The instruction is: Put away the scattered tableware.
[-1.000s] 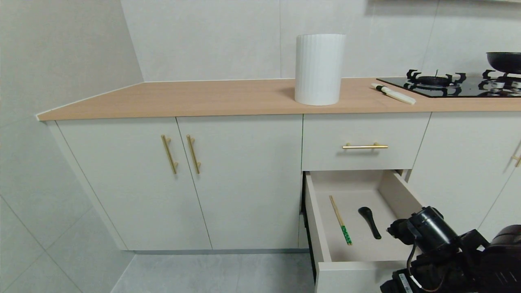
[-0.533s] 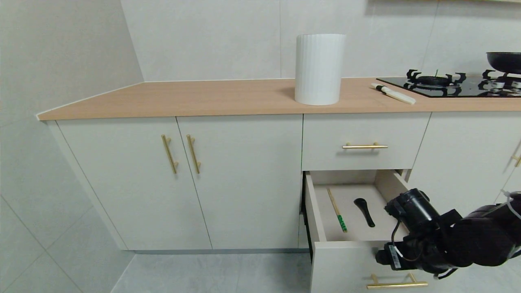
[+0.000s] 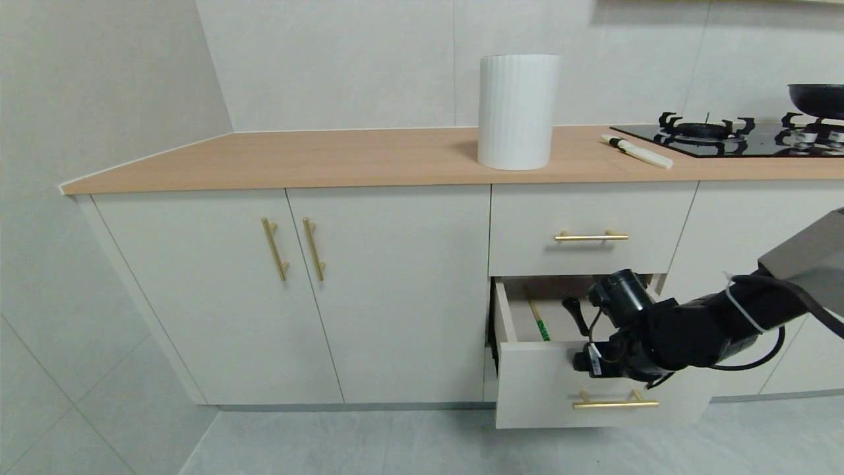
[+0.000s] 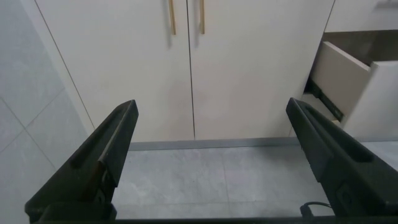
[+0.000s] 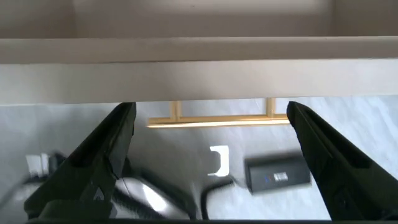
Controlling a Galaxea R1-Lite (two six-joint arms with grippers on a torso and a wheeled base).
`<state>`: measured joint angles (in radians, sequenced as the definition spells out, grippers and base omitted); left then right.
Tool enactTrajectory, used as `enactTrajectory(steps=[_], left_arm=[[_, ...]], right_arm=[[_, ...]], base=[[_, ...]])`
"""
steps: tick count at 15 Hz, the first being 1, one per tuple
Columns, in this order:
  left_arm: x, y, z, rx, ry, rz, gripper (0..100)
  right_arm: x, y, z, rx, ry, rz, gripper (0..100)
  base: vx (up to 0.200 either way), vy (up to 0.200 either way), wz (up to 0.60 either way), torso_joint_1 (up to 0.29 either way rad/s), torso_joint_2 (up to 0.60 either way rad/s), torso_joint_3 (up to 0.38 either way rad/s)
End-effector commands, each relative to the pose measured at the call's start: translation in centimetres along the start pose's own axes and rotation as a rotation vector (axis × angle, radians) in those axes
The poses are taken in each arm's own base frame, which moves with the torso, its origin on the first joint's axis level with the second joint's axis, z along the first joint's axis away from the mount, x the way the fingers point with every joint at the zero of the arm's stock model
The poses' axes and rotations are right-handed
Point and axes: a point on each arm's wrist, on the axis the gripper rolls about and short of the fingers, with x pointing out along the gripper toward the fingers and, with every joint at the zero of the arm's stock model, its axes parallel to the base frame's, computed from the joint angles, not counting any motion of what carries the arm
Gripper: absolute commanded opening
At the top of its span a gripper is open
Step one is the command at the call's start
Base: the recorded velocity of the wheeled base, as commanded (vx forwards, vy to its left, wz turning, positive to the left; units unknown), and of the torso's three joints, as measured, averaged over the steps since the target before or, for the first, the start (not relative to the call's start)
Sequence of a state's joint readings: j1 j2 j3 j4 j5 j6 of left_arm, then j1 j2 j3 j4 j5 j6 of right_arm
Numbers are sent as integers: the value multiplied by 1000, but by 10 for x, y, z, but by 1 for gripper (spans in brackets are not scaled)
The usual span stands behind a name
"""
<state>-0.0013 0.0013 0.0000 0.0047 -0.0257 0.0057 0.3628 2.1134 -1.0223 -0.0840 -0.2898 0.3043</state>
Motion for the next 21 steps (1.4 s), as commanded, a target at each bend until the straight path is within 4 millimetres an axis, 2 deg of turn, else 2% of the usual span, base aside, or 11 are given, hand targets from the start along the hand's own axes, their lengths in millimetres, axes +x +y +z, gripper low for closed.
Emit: enactTrajectory(steps=[1,4,8,14,21], left_arm=[[0,0,0,0,0,-1,100],[0,0,0,0,0,-1,100],[0,0,0,0,0,-1,100],[0,0,0,0,0,-1,100],[0,0,0,0,0,-1,100]], right_arm=[[30,3,10,18,4,-14,100],[60,2,32,72,-82,-16,100],[81,2,49,114,-219,-6,100],[122,-13,49,197,-379,-4,100],[145,-25,62,259,-489,-7,100]], base=[[0,0,0,0,0,0],[0,0,0,0,0,0],[0,0,0,0,0,0],[0,0,0,0,0,0],[0,0,0,0,0,0]])
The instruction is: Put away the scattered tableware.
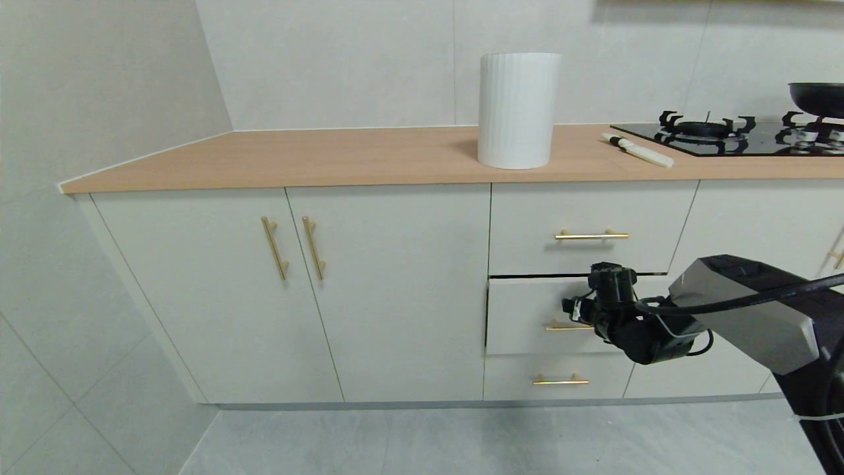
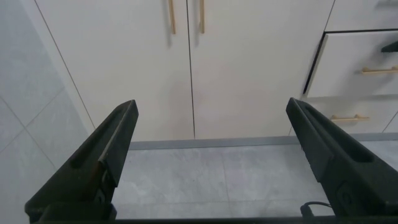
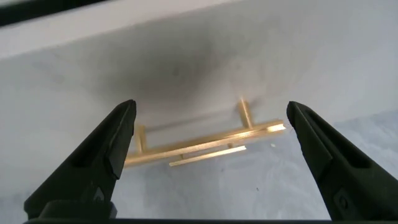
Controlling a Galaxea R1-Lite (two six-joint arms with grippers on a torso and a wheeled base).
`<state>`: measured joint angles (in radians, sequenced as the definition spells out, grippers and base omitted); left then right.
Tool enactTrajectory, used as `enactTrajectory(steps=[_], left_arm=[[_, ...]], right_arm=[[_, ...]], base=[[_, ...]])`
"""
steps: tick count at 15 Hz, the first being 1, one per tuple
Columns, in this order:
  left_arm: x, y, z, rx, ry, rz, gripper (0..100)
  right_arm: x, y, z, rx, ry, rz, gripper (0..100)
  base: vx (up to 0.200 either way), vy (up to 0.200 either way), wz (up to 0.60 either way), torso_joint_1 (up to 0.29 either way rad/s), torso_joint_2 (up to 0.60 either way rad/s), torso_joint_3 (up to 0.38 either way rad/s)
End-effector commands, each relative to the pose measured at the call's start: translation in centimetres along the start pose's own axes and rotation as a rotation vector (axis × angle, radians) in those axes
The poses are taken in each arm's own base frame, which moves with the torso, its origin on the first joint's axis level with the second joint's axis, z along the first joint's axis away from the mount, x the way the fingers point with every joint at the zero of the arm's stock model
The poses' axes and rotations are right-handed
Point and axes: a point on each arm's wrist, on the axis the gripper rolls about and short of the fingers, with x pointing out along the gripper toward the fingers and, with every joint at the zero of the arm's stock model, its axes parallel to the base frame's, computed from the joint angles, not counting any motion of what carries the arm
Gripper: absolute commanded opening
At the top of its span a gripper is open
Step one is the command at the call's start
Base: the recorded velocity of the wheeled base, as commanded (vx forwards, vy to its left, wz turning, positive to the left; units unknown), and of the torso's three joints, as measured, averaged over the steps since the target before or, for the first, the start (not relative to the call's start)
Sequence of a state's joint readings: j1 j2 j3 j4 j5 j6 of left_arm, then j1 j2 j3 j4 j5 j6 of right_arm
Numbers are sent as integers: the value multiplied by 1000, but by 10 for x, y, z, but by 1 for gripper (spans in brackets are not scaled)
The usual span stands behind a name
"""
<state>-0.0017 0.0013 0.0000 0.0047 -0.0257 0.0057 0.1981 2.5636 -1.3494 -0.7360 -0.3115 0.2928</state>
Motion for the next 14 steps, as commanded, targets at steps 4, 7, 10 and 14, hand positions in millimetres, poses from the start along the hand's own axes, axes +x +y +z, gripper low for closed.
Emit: enactTrajectory(steps=[4,7,10,14], left_arm=[[0,0,0,0,0,0,100],[0,0,0,0,0,0,100],[0,0,0,0,0,0,100],[0,0,0,0,0,0,100]], right_arm=[[23,-6,0,46,-37,-18,100],[27,-4,3,66,-56,-15,100],[27,-4,4,67,-59,-14,100],[25,-4,5,66,-58,-16,100]], base=[[0,0,0,0,0,0],[0,0,0,0,0,0],[0,0,0,0,0,0],[0,0,0,0,0,0]])
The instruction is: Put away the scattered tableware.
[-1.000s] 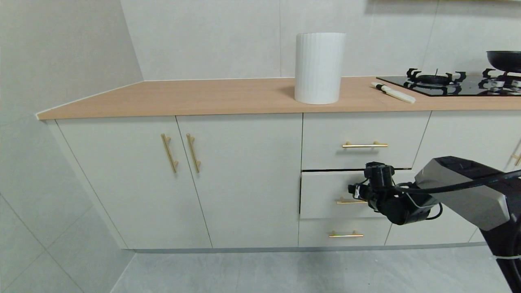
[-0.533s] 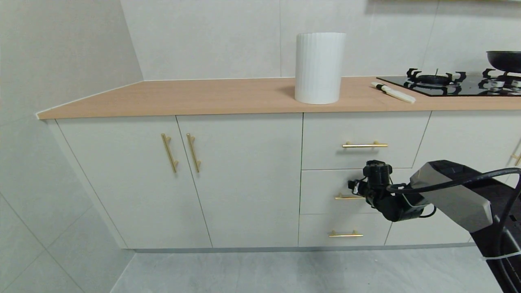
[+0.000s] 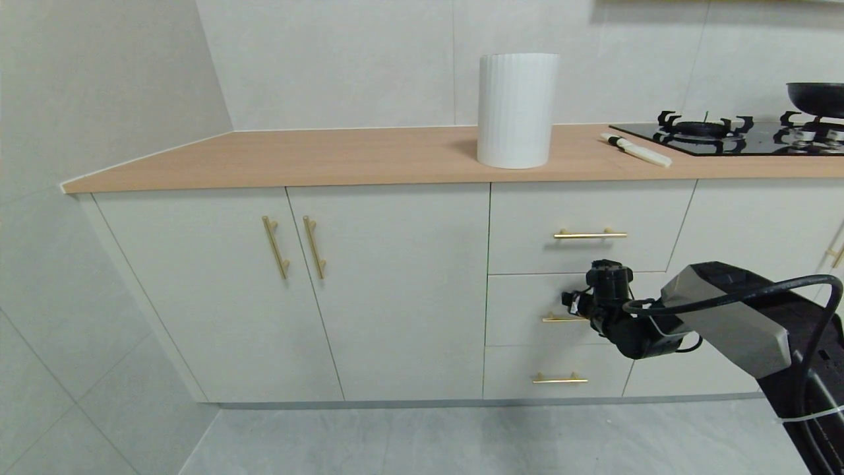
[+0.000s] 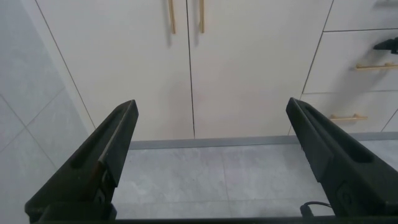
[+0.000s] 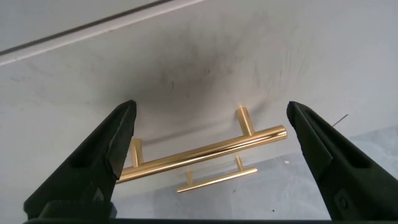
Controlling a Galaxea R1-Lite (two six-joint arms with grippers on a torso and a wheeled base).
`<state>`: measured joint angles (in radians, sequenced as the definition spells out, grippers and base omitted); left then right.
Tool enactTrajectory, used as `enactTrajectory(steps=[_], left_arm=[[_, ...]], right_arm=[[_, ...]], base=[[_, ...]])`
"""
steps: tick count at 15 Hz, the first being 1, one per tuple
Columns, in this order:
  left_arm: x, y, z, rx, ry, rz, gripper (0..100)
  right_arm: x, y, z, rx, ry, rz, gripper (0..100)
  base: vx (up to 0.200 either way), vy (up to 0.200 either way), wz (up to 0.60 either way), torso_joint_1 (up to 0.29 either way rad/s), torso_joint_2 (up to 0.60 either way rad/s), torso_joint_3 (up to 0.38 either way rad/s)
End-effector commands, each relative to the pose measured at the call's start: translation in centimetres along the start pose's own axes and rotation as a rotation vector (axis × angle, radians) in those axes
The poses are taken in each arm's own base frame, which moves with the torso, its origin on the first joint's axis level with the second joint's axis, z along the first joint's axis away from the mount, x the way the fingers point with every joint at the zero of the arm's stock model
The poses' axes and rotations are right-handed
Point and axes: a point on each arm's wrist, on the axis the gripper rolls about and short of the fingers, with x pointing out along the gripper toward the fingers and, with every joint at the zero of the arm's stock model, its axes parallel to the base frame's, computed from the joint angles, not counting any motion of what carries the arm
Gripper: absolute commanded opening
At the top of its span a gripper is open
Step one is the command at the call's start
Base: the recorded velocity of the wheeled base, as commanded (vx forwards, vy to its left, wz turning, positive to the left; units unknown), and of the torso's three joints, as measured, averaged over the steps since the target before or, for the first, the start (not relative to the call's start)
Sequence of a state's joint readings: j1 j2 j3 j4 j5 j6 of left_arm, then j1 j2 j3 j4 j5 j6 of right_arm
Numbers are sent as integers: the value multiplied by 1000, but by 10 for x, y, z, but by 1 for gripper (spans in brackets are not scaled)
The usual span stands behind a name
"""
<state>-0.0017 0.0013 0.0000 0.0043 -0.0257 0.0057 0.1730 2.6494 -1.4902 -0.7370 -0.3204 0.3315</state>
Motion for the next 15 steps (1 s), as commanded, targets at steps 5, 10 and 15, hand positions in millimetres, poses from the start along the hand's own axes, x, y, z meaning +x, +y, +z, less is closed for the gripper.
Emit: enactTrajectory(steps=[5,10,15], left_arm=[[0,0,0,0,1,1,100],[0,0,0,0,1,0,100],[0,0,0,0,1,0,100]], right_arm=[[-86,-6,51,-36,12,27,100],[-238,-28,123,-54,-160,96,100],[-395,-90,130,-122,-432,116,100]], base=[[0,0,0,0,0,0],[0,0,0,0,0,0],[0,0,0,0,0,0]])
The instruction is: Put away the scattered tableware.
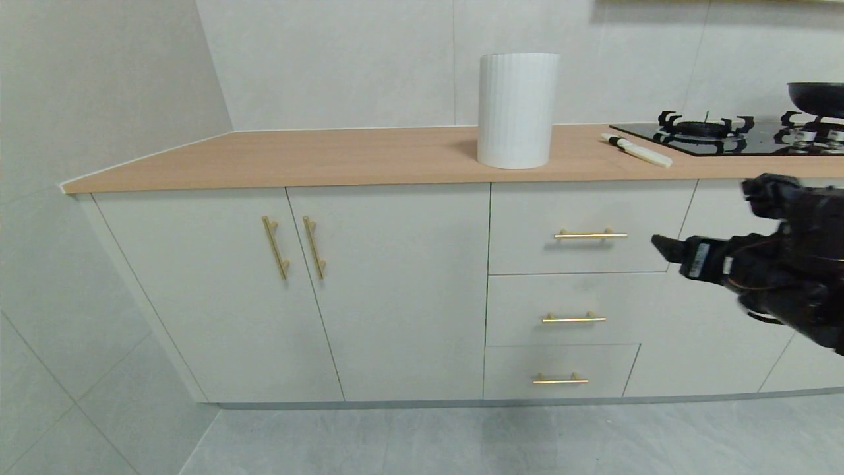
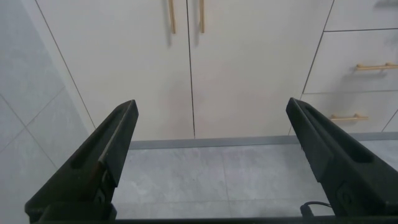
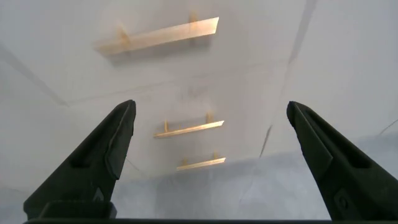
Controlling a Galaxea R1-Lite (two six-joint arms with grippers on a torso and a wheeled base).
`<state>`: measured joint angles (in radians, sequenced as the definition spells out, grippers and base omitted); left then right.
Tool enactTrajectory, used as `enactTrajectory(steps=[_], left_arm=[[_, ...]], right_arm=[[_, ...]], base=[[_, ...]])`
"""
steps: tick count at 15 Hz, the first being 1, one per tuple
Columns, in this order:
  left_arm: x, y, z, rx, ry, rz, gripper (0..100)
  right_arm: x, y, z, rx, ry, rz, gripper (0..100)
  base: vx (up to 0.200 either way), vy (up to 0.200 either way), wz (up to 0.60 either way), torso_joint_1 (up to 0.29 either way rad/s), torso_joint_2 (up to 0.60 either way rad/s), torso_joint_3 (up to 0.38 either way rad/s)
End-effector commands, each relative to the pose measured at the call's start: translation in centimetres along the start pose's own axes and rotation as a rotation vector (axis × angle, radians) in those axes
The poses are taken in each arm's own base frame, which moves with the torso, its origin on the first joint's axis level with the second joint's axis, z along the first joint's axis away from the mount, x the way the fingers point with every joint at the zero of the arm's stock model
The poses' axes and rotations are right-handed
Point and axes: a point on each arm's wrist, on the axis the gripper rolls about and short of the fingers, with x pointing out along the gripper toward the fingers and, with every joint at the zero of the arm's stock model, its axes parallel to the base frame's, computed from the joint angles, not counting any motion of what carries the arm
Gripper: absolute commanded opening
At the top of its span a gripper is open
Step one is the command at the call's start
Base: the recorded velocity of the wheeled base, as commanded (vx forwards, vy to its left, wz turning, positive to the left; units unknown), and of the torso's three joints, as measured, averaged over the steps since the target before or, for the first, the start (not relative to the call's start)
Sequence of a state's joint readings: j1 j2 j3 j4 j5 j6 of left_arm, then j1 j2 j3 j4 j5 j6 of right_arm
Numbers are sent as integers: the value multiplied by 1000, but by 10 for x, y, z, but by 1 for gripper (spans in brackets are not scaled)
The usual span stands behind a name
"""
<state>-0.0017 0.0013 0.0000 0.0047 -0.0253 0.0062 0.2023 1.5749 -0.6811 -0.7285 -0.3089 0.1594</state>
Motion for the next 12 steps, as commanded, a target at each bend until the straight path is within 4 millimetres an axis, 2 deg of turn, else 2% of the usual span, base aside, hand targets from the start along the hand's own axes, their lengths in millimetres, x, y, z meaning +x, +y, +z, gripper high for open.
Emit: enactTrajectory(steps=[1,4,5,6,7,8,9,12], left_arm=[[0,0,0,0,0,-1,100],[0,0,0,0,0,-1,100],[0,0,0,0,0,1,100],[0,0,0,0,0,-1,100],[0,0,0,0,0,-1,100],[0,0,0,0,0,-1,100],[0,0,0,0,0,-1,100],[0,0,0,0,0,1,100]], right_arm=[[-137,-43,17,-63,-245,10,100],[-209,-66,10,-167,-326,-3,100],[-219,-70,7,-178,-329,-6,100],[-245,-80,-5,-208,-319,-12,100],[-254,-84,-10,-225,-320,-26,100],[-276,-93,-23,-277,-337,-130,100],[-286,-96,-30,-282,-355,-178,100],[-308,-103,-51,-274,-390,-202,100]], base=[[0,0,0,0,0,0],[0,0,0,0,0,0],[0,0,0,0,0,0],[0,0,0,0,0,0],[0,0,0,0,0,0],[0,0,0,0,0,0],[0,0,0,0,0,0],[0,0,0,0,0,0]])
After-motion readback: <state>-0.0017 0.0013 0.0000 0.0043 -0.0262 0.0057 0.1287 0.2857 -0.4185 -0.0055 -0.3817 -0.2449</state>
